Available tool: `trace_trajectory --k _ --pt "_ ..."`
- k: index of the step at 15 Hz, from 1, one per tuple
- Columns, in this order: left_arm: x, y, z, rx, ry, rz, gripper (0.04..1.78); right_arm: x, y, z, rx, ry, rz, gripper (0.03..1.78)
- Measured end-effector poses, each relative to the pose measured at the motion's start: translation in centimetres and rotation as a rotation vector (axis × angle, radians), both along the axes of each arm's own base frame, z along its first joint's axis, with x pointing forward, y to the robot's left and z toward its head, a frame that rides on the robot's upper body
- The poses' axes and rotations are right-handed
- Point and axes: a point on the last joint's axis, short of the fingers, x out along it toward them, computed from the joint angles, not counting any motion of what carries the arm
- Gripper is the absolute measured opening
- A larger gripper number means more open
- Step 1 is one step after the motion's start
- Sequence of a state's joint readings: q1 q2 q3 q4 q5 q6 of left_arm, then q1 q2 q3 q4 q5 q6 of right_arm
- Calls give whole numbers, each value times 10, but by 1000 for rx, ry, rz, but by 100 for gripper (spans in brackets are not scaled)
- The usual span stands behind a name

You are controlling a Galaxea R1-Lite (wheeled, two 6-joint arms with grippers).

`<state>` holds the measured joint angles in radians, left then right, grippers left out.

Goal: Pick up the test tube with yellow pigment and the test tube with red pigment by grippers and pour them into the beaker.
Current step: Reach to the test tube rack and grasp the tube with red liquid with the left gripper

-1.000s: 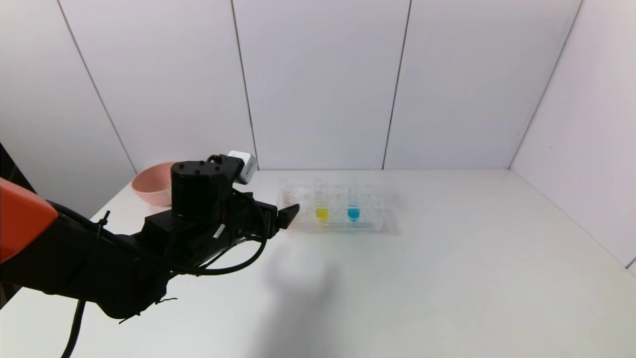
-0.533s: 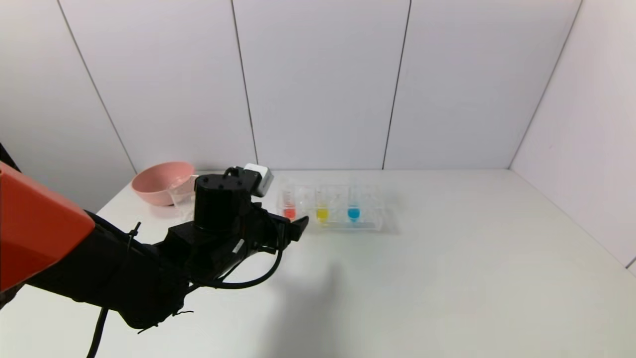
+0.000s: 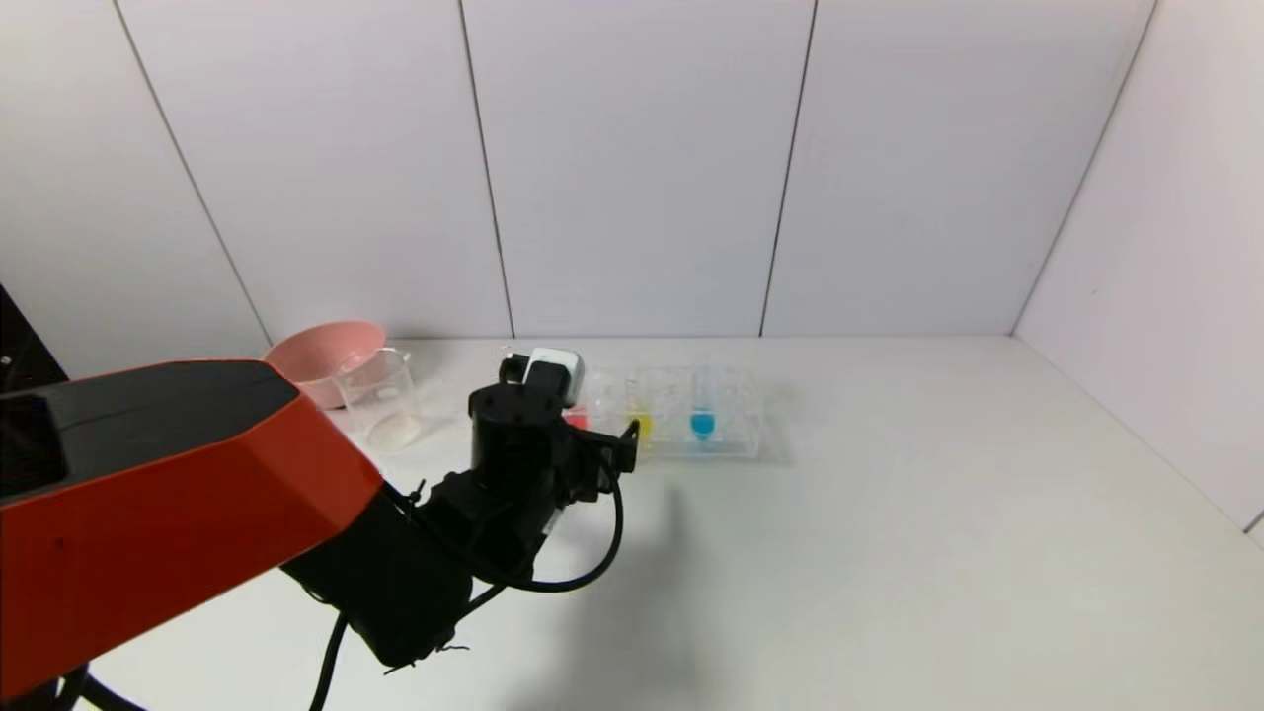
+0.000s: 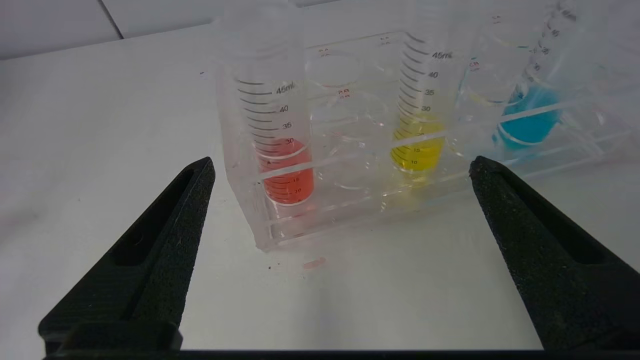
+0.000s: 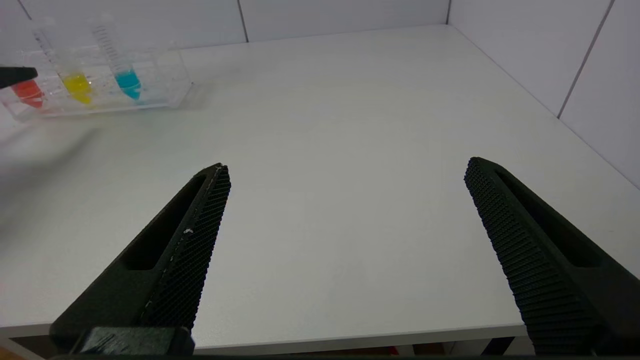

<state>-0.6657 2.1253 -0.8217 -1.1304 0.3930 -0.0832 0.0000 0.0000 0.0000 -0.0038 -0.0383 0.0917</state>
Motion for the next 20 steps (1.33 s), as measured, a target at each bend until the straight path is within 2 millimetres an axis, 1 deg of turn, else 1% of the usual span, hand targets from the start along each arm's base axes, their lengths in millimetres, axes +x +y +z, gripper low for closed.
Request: trace_trajectory --k 2,4,7,9,12,14,16,18,20 --pt "0 -9 -10 20 7 40 177 0 0 0 0 0 0 171" --pt "-2 -17 -14 31 1 78 177 0 0 0 0 0 0 171" --pt "2 -21 -5 3 -36 135 177 0 0 0 0 0 0 171" --pt "5 -24 -4 -13 -48 148 177 0 0 0 0 -1 0 171" --pt "15 -31 -5 -49 -103 210 177 0 0 0 0 0 0 171" --pt "24 -35 -9 -28 -120 232 177 0 0 0 0 0 0 171" --pt "32 -39 -9 -25 -140 239 177 0 0 0 0 -1 0 171" --pt "42 -38 -11 -29 -148 262 177 0 0 0 0 0 0 171" --pt "49 -32 -15 -29 -148 280 177 0 0 0 0 0 0 171"
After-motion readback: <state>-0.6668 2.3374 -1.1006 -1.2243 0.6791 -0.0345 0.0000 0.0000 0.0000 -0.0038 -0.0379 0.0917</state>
